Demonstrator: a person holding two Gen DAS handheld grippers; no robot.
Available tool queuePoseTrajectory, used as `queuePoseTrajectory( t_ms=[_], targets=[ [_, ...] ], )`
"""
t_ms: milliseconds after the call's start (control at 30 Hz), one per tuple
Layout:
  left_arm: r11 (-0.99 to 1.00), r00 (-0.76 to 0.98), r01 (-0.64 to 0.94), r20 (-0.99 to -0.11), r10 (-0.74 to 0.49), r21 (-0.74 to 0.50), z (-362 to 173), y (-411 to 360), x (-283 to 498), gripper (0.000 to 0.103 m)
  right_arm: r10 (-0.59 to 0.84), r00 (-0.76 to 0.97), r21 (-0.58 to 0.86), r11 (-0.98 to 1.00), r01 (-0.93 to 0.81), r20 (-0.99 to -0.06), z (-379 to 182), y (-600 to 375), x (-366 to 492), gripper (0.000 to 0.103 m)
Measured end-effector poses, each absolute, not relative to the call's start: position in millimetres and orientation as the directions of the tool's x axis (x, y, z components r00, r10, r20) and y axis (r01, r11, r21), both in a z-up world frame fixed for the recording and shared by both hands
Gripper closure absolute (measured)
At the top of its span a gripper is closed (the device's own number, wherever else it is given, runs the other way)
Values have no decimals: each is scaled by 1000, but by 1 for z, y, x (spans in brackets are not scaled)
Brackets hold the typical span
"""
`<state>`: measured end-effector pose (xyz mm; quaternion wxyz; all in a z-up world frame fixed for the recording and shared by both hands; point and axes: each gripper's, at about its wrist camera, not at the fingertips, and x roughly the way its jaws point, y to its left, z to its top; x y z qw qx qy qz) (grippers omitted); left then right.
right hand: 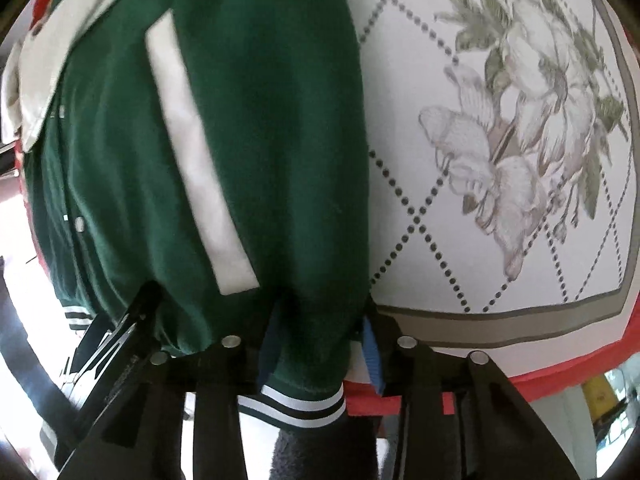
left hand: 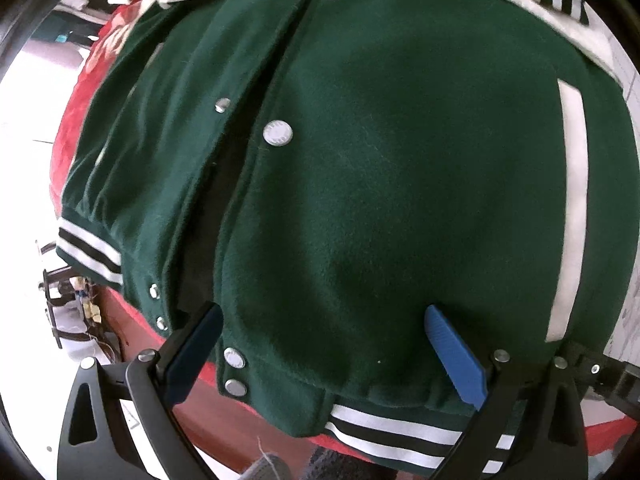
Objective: Fold large clothes
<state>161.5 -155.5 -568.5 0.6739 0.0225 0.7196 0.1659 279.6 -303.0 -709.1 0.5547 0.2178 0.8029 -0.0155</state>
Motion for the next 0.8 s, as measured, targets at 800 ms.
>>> queuePoseTrajectory(
  t_ms=[800],
  targets=[
    [789, 103, -7, -785, 612, 614, -509, -325, 135, 0, -5, 159, 70, 885, 461, -987, -637, -609, 373, 36]
  ],
)
